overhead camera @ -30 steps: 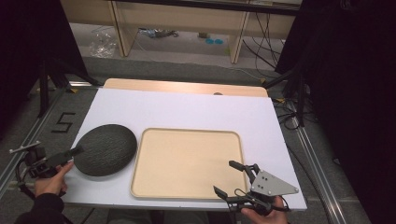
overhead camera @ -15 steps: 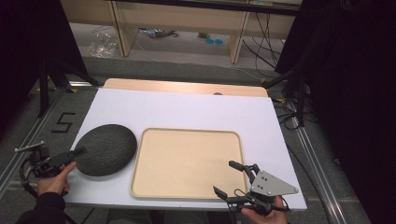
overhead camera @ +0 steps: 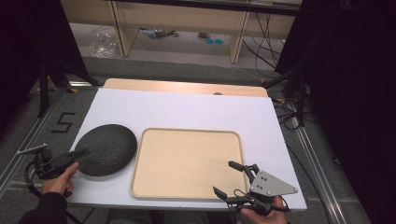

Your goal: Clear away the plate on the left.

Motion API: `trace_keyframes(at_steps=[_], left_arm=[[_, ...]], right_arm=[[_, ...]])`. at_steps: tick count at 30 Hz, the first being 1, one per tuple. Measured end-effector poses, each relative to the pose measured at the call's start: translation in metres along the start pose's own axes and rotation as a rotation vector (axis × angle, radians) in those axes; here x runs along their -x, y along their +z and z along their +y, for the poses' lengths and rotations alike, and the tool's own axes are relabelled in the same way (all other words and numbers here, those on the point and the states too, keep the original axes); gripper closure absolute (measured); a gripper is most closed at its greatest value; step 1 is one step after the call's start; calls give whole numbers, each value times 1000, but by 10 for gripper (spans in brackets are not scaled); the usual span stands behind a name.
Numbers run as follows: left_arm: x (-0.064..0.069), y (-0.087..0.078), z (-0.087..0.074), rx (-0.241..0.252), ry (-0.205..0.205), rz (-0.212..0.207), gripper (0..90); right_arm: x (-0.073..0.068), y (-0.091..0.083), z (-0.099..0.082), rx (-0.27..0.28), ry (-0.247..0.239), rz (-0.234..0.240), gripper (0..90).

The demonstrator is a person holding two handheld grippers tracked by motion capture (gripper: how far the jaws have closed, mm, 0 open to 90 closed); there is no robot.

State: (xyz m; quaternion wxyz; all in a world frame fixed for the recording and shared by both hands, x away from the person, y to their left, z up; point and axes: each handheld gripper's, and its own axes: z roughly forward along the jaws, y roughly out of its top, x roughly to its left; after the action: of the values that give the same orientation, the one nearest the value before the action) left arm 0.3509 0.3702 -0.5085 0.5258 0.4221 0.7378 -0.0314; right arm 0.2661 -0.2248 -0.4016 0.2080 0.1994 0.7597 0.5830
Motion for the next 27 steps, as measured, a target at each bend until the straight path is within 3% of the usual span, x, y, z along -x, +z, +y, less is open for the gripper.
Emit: trace_keyframes(at_steps=[4,11,18,24,27], left_arm=[[-5,-1,0,-3,-37,-17,383],[-9,-2,0,-6,-36,8,506],[-17,-4,0,-5,-61,35,747],[-20,-5,2,-17,-59,18,766],[-22,-5,3,-18,-84,-1,781]], right_arm=[[-1,0,0,-12,0,-12,159],[-1,0,0,-8,1,-14,160],[-1,1,0,-7,1,-11,163],[-1,1,0,-8,0,-5,163],[0,0,0,-18,1,-5,165]])
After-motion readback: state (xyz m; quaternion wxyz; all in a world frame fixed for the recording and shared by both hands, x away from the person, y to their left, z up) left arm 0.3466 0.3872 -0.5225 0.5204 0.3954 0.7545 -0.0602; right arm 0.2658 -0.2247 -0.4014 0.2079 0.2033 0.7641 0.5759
